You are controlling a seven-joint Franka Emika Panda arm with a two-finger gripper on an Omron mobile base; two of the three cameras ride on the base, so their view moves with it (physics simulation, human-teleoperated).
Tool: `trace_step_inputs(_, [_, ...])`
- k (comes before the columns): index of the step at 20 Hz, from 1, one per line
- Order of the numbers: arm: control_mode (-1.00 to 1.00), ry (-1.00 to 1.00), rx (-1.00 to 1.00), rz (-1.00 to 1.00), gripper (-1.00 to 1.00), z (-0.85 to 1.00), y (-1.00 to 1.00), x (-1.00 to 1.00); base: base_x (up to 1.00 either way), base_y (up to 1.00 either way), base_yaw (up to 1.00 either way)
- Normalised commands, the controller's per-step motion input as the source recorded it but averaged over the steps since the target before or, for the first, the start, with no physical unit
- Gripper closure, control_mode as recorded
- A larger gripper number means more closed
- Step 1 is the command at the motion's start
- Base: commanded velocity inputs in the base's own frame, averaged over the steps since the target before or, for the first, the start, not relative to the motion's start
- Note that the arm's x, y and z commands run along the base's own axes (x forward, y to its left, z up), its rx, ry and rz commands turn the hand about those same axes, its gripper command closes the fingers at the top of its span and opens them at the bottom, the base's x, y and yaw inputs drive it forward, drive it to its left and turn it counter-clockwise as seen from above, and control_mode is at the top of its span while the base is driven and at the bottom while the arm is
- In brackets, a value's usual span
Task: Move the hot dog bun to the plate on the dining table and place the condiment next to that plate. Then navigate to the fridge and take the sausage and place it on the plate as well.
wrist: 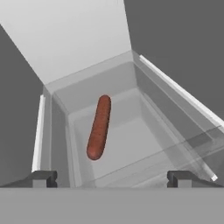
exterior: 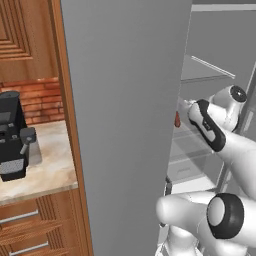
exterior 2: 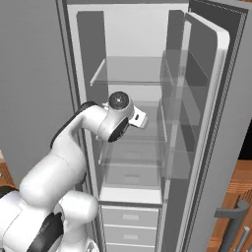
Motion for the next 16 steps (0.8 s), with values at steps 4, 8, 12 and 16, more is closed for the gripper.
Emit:
trace_step_inputs(4, [-1.0, 0.02, 0.01, 0.0, -1.0, -0.16, 0.01, 0.45, 0.0, 0.0, 0.0])
trace_step_inputs(8, [-1.0, 0.0, 0.01, 0.0, -1.0, -0.46, 0.0, 0.32, 0.0, 0.0, 0.0])
trace_step_inputs(12, [-1.0, -0.02, 0.0, 0.0, -1.0, -0.66, 0.0, 0.2, 0.0, 0.0, 0.0])
trace_step_inputs(16, [-1.0, -0.03, 0.0, 0.0, -1.0, -0.19, 0.0, 0.35, 0.0, 0.0, 0.0])
